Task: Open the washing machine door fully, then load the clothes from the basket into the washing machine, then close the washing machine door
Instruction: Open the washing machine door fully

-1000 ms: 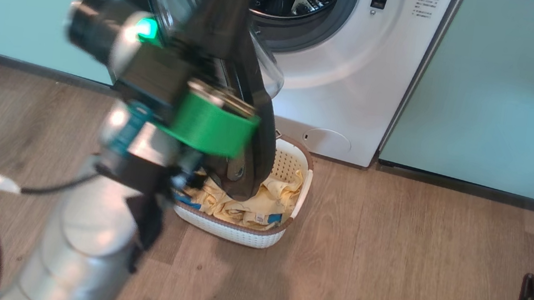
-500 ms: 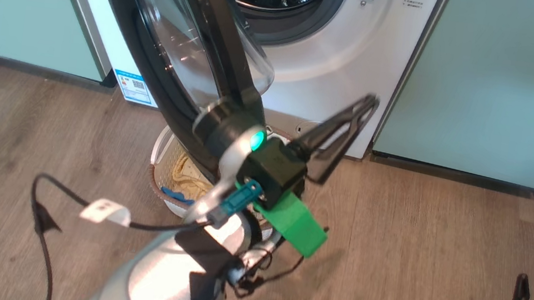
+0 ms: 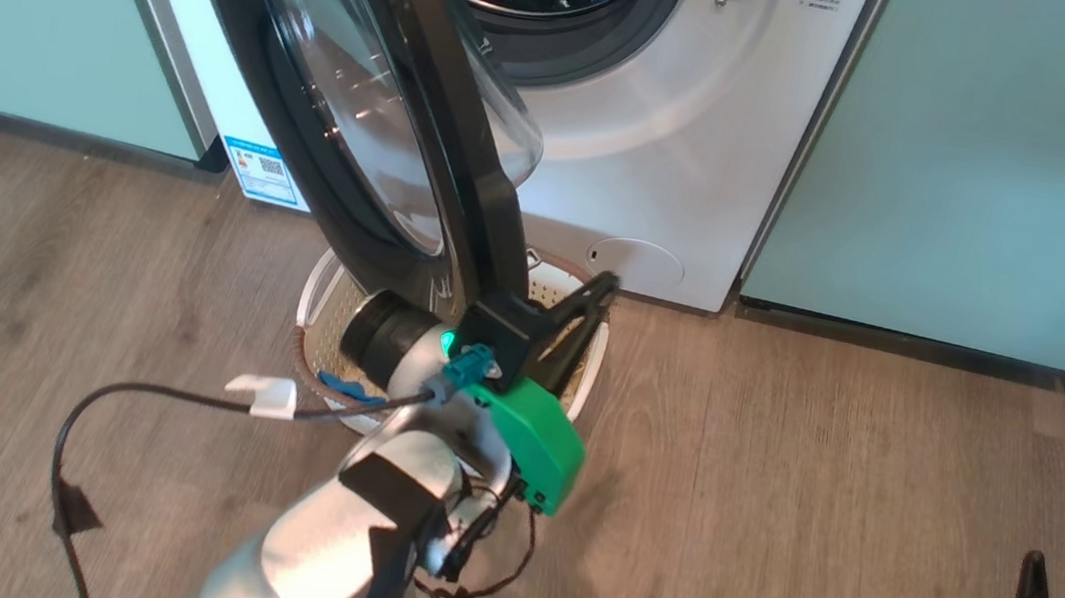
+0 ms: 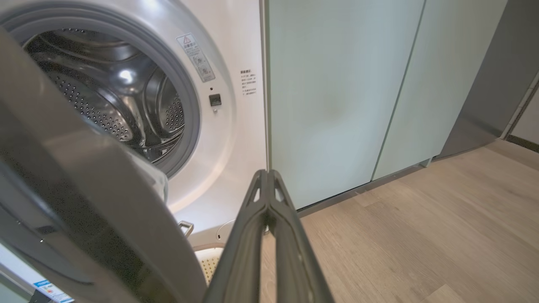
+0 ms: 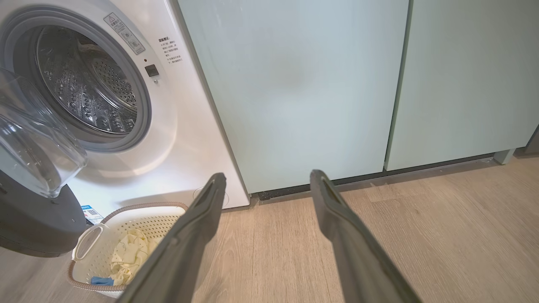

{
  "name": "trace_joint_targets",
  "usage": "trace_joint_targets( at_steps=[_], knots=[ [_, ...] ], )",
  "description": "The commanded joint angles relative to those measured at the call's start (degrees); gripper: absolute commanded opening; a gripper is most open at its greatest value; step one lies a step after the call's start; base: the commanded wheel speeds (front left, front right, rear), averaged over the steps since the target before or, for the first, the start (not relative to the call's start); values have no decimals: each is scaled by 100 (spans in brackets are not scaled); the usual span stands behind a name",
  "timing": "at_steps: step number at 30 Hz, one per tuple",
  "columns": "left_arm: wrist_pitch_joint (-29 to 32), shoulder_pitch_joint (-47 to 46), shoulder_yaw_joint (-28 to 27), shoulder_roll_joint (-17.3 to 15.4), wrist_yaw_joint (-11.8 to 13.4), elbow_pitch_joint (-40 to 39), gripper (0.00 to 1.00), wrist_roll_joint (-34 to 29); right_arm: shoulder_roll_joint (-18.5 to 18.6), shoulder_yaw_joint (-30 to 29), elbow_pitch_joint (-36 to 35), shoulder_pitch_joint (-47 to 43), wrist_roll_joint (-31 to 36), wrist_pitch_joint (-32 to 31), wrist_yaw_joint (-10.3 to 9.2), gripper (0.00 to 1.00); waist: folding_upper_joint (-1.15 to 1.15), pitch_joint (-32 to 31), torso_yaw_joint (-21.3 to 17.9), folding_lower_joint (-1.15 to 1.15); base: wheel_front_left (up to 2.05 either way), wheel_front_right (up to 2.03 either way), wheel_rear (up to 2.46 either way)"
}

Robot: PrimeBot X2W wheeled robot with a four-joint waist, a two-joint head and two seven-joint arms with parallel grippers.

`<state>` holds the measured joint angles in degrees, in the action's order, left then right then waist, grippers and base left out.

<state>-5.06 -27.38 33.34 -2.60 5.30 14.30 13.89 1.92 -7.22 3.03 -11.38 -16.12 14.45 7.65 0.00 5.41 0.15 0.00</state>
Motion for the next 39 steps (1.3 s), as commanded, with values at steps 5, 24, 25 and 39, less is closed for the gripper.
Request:
trace_joint_targets(
  at_steps=[5, 24, 25, 39],
  knots=[
    [-180, -453, -313, -29, 87, 310, 0, 212, 96, 125, -120, 216, -6, 55, -16, 100, 0, -27, -33, 0, 0, 0, 0],
    [-532, -658, -503, -65, 232, 946, 0, 546, 96, 119, -111, 219, 4, 55, -16, 100, 0, -20, -35, 0, 0, 0, 0],
    [-538, -653, -496, -69, 232, 948, 0, 549, 96, 118, -109, 220, -4, 55, -16, 100, 0, -18, -29, 0, 0, 0, 0],
    [-581, -370, -437, -171, 392, 599, 0, 549, 96, 30, -124, 222, -24, 55, -16, 100, 0, 10, 244, 0, 0, 0, 0]
  ],
)
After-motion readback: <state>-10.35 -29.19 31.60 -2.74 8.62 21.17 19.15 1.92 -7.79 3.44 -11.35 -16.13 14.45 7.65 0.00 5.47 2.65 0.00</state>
